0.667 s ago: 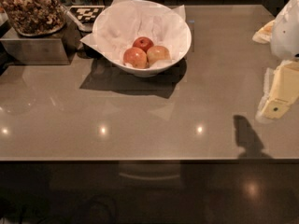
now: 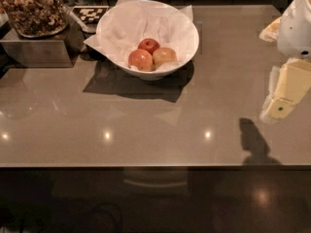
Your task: Pick apple from white bowl
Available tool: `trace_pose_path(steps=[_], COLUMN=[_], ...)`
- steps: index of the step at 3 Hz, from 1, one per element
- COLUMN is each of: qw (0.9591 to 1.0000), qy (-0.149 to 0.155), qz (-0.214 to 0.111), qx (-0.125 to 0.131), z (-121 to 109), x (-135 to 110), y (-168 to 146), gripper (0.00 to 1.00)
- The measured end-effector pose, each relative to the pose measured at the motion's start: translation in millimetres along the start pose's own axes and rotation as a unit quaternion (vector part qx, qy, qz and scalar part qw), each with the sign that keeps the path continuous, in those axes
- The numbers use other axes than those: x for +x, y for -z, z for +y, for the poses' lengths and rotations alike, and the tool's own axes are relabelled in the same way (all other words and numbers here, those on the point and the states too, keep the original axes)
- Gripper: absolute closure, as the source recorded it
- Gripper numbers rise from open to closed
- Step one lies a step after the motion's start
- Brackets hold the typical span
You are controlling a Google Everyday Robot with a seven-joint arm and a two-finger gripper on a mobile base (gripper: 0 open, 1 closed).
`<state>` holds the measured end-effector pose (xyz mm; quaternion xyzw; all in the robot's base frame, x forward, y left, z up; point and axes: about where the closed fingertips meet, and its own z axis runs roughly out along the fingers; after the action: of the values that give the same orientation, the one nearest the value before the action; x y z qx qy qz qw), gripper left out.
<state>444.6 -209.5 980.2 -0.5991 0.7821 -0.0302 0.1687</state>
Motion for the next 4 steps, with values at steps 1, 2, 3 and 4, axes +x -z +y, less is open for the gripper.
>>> trace_pose_path(steps=[1,2,3,4], qw=[0.998,0.9852,0.973,0.9715], qy=[-0.038,-0.094,-0.119,-0.117], qz=[-0.051,-0.143,-0.197,-0.206], qx=[-0.002,-0.01,-0.016,-0.007], z=[-16.2,-56.3,-90.7,-96.7], x=[-5.0,-30.0,-57.2,-61.3], y=[0.2,5.3,12.7,20.8], gripper=[0.0,0.0,0.0,0.0])
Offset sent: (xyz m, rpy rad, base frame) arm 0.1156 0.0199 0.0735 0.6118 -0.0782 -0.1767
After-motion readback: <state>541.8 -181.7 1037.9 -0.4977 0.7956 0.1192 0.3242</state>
